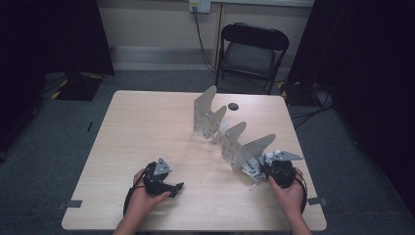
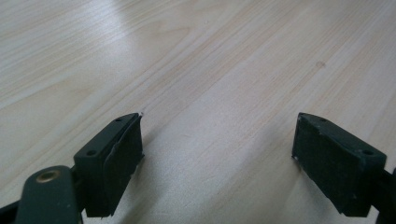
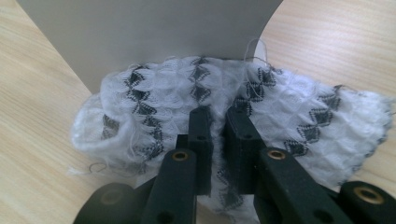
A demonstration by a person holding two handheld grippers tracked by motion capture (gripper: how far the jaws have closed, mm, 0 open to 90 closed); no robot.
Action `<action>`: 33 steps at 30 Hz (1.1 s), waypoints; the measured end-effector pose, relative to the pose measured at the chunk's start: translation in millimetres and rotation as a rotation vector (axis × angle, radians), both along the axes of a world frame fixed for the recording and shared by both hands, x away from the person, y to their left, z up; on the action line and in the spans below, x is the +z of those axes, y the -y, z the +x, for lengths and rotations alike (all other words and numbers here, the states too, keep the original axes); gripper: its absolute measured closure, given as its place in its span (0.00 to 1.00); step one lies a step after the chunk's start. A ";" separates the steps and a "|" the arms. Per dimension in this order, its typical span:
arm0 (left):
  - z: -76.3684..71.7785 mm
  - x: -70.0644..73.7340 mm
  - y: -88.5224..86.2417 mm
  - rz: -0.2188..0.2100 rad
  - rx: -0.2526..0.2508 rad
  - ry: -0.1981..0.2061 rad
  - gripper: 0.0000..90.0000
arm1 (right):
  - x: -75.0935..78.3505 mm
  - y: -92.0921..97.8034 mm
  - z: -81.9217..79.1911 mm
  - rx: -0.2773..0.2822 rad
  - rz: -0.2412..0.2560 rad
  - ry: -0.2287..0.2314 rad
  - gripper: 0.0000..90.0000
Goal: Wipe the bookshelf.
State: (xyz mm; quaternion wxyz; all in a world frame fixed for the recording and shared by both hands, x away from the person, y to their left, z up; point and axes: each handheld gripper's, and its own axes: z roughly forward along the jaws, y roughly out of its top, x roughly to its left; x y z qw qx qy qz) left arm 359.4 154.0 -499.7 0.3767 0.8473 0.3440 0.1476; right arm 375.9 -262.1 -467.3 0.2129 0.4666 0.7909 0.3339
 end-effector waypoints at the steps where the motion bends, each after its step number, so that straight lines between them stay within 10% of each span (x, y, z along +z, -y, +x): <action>1: 0.0 0.0 0.0 0.000 0.000 0.000 0.18 | -2.1 -1.2 0.3 0.000 0.000 -0.007 0.90; 22: 0.0 0.0 0.0 0.000 0.000 0.000 0.18 | -5.5 -42.6 -23.4 0.121 0.053 -0.023 0.91; 33: 0.0 0.0 0.0 0.000 0.000 0.000 0.18 | 67.5 -27.8 -34.7 0.125 0.100 0.113 0.91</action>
